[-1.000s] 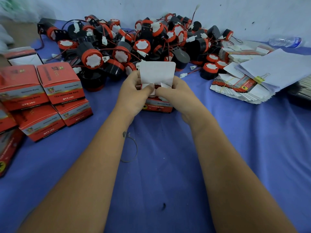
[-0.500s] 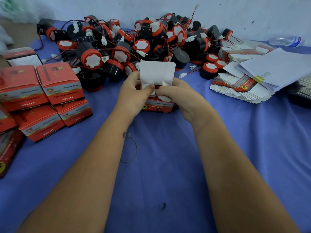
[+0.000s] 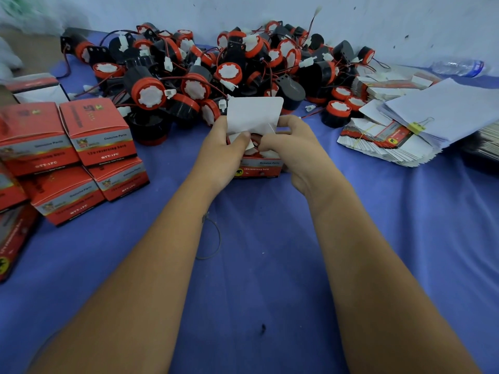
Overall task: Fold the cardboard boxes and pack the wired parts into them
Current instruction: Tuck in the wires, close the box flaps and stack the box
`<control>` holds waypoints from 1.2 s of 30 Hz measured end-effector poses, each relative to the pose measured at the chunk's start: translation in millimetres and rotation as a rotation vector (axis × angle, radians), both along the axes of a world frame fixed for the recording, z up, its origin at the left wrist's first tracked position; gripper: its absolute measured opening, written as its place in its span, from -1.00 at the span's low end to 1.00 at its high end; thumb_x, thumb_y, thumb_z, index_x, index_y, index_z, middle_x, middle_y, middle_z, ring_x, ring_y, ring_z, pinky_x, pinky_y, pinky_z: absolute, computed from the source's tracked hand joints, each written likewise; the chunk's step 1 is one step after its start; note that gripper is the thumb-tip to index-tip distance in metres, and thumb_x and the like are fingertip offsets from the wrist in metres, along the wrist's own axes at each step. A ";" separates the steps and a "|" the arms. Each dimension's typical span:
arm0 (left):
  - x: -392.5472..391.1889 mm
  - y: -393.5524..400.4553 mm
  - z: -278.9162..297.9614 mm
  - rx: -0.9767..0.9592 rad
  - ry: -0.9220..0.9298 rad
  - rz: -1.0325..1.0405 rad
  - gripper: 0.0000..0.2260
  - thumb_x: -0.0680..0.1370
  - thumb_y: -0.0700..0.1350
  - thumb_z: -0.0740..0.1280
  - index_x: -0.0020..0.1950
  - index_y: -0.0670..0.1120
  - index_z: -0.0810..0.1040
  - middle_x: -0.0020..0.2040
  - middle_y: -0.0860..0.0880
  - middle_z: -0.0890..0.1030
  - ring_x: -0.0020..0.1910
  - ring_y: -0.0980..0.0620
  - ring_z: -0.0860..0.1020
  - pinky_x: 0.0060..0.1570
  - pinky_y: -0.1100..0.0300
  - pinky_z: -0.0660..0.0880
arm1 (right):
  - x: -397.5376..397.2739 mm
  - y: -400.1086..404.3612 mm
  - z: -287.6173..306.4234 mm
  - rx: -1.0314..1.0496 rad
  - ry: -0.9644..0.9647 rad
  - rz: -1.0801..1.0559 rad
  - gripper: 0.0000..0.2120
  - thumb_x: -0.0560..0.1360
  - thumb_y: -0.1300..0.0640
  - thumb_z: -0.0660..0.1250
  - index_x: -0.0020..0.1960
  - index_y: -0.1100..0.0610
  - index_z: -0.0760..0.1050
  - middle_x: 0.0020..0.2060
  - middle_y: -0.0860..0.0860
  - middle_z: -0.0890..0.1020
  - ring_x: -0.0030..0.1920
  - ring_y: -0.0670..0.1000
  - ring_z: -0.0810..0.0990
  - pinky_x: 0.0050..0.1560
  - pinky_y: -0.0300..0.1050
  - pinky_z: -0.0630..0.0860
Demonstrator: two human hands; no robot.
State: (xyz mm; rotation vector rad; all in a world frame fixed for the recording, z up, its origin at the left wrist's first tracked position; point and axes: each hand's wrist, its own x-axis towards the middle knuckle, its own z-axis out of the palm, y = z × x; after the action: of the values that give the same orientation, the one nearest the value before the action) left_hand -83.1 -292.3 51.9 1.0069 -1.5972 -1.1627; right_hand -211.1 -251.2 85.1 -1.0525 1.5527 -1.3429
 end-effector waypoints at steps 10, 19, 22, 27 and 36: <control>-2.3 -0.6 -2.3 -0.009 0.023 0.013 -0.72 0.63 -0.15 0.30 0.32 0.07 0.41 0.22 0.08 0.57 0.18 0.14 0.54 0.06 0.30 0.51 | -4.5 8.5 9.5 -0.418 0.929 -0.066 -0.62 0.35 0.21 0.45 0.13 0.16 0.45 0.15 0.08 0.38 0.11 0.11 0.40 0.02 0.01 0.49; -3.4 3.2 -2.7 -0.058 0.001 0.090 -0.76 0.63 -0.14 0.29 0.26 0.09 0.42 0.09 0.20 0.56 0.08 0.26 0.53 -0.05 0.45 0.47 | -3.5 10.2 9.2 -0.350 1.318 -0.036 -0.86 0.43 0.04 0.41 -0.17 0.09 0.66 0.43 0.04 0.36 0.37 0.11 0.33 0.22 0.12 0.37; -3.5 2.7 -4.1 -0.087 -0.009 0.122 -0.74 0.63 -0.16 0.28 0.31 0.04 0.42 0.04 0.23 0.53 0.03 0.29 0.51 -0.13 0.54 0.44 | -0.3 6.5 4.1 -0.212 1.372 -0.047 -0.82 0.49 -0.05 0.37 -0.09 0.01 0.69 0.48 -0.02 0.29 0.42 0.08 0.22 0.29 0.04 0.29; -3.8 0.3 -6.2 -0.117 -0.040 0.152 -0.74 0.62 -0.16 0.28 0.31 0.00 0.43 0.00 0.25 0.51 -0.01 0.31 0.50 -0.17 0.58 0.40 | 1.5 3.9 3.7 -0.151 1.178 -0.066 -0.86 0.49 -0.02 0.41 -0.12 0.02 0.69 0.39 0.01 0.38 0.34 0.12 0.29 0.19 0.04 0.40; -2.4 -0.2 -6.4 -0.128 -0.046 0.156 -0.77 0.64 -0.08 0.28 0.30 0.01 0.45 -0.01 0.25 0.53 -0.03 0.34 0.51 -0.18 0.56 0.41 | 6.2 3.8 2.3 -0.244 1.202 -0.027 -0.82 0.58 0.18 0.22 -0.06 0.29 0.48 0.22 0.12 0.40 -0.14 0.13 0.50 -0.20 -0.04 0.43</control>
State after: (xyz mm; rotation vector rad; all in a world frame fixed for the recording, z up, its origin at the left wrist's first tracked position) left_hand -85.4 -292.4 45.5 1.0607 -1.5771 -0.9268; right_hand -204.9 -247.4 87.5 -2.2357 2.2244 -0.9065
